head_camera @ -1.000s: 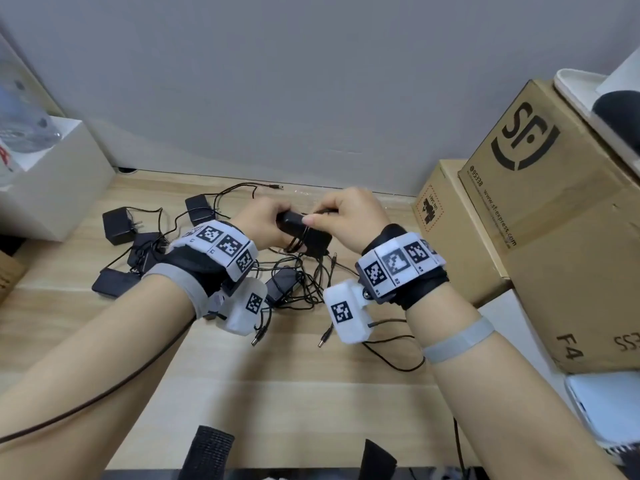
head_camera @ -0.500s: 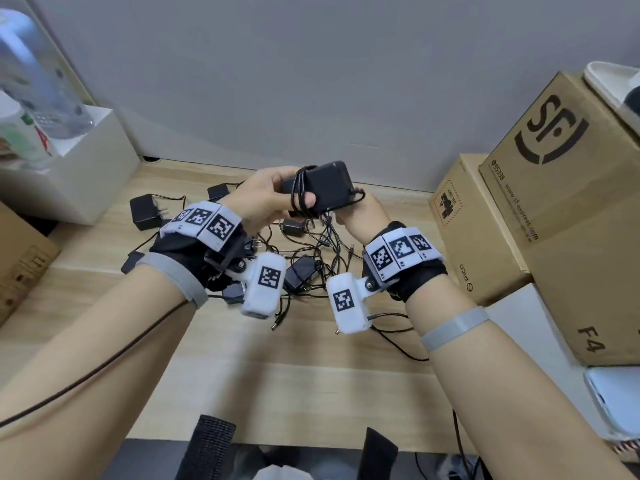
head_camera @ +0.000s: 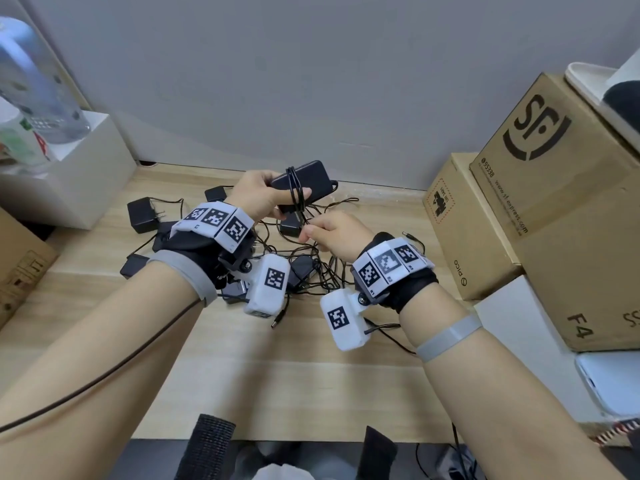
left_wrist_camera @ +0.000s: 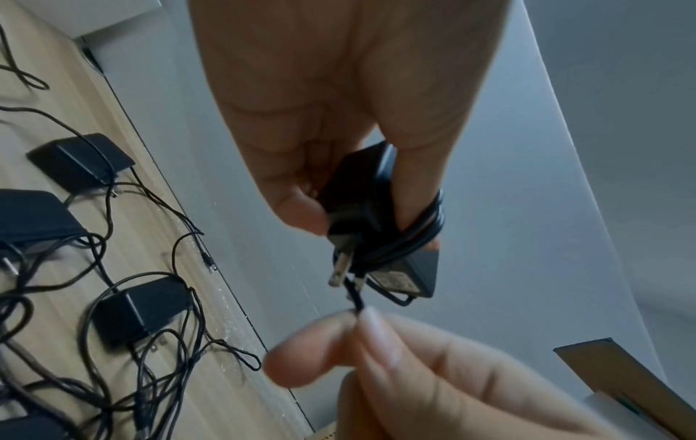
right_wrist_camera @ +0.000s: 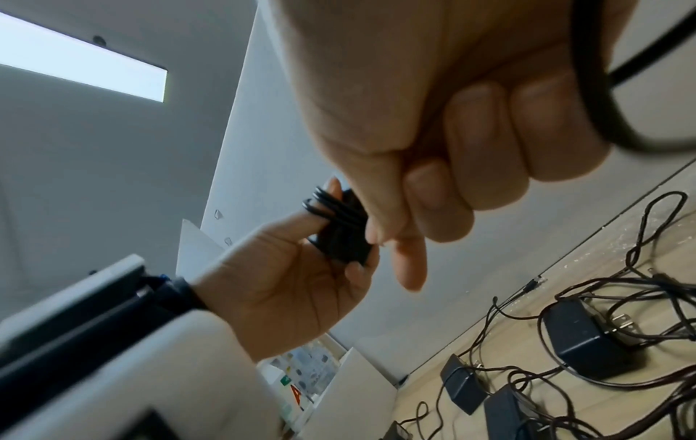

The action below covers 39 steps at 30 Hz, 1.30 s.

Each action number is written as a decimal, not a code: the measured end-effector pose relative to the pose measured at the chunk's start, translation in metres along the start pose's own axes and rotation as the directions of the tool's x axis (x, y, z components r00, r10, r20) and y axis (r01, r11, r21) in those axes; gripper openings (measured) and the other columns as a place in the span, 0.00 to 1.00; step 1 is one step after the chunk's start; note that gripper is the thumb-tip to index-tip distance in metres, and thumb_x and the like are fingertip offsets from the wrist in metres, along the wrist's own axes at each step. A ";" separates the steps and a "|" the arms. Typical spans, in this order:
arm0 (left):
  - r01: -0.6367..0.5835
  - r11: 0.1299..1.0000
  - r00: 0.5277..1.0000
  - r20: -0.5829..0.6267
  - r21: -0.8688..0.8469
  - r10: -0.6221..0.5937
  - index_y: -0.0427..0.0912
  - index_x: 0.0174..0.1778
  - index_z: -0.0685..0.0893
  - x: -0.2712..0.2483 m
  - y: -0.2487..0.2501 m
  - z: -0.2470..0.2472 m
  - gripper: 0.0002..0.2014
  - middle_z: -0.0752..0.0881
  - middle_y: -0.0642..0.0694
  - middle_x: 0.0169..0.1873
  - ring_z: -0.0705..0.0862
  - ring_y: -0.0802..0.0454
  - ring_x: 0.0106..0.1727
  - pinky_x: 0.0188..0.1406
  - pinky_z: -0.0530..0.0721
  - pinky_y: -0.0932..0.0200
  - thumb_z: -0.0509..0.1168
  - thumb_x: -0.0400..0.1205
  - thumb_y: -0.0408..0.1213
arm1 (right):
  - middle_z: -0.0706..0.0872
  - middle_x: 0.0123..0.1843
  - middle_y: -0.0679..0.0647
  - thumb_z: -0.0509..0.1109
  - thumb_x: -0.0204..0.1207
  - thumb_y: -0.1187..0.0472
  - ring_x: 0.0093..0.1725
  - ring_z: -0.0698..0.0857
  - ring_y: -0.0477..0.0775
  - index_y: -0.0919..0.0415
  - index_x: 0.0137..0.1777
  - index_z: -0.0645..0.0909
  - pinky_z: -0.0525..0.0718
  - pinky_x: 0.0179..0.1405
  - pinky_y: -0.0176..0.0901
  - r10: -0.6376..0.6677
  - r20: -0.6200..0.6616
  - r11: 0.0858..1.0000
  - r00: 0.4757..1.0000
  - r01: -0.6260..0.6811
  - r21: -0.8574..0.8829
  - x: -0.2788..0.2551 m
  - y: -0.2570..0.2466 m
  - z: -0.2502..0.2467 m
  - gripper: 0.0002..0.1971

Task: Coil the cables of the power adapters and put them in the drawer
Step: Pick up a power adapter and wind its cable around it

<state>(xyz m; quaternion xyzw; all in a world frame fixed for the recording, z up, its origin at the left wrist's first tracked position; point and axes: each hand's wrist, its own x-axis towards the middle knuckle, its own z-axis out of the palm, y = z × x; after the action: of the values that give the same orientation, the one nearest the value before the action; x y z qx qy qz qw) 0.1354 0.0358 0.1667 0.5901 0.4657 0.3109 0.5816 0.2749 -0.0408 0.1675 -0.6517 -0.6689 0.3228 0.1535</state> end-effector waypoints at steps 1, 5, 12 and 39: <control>0.000 1.000 1.000 -0.020 0.022 0.000 0.44 0.40 0.84 0.001 -0.001 -0.002 0.10 0.84 0.45 0.35 0.80 0.47 0.36 0.33 0.76 0.59 0.77 0.69 0.37 | 0.76 0.33 0.48 0.58 0.83 0.58 0.39 0.76 0.49 0.61 0.50 0.86 0.72 0.39 0.40 -0.012 0.001 1.000 1.000 0.012 0.003 -0.002 -0.002 -0.001 0.15; -0.010 0.985 0.999 -0.051 0.170 0.019 0.45 0.38 0.79 0.002 -0.005 -0.005 0.16 0.83 0.46 0.34 0.81 0.47 0.36 0.41 0.80 0.51 0.81 0.63 0.39 | 0.74 0.28 0.44 0.62 0.80 0.58 0.31 0.72 0.41 0.60 0.46 0.87 0.70 0.35 0.38 -0.036 -0.032 0.999 0.999 0.036 -0.010 -0.008 -0.007 -0.007 0.13; -0.052 0.864 0.995 0.096 0.500 0.004 0.46 0.33 0.77 -0.007 -0.006 -0.002 0.16 0.83 0.47 0.32 0.80 0.50 0.33 0.34 0.79 0.59 0.80 0.64 0.36 | 0.87 0.38 0.51 0.70 0.74 0.55 0.41 0.82 0.50 0.56 0.42 0.89 0.78 0.44 0.42 -0.084 -0.165 0.996 0.983 0.080 -0.031 -0.011 -0.020 -0.024 0.07; 0.020 0.939 0.998 0.067 -0.344 0.003 0.31 0.57 0.79 -0.001 -0.016 0.006 0.16 0.83 0.41 0.45 0.87 0.54 0.38 0.28 0.82 0.67 0.70 0.74 0.30 | 0.74 0.30 0.53 0.61 0.82 0.54 0.30 0.71 0.49 0.65 0.35 0.79 0.67 0.32 0.42 -0.031 0.010 0.995 0.999 0.031 -0.091 -0.011 0.008 -0.009 0.18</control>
<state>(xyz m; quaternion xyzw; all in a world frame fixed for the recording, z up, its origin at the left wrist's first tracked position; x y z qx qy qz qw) 0.1378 0.0311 0.1506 0.4874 0.3870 0.3653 0.6923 0.2878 -0.0501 0.1716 -0.6462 -0.6937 0.2923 0.1257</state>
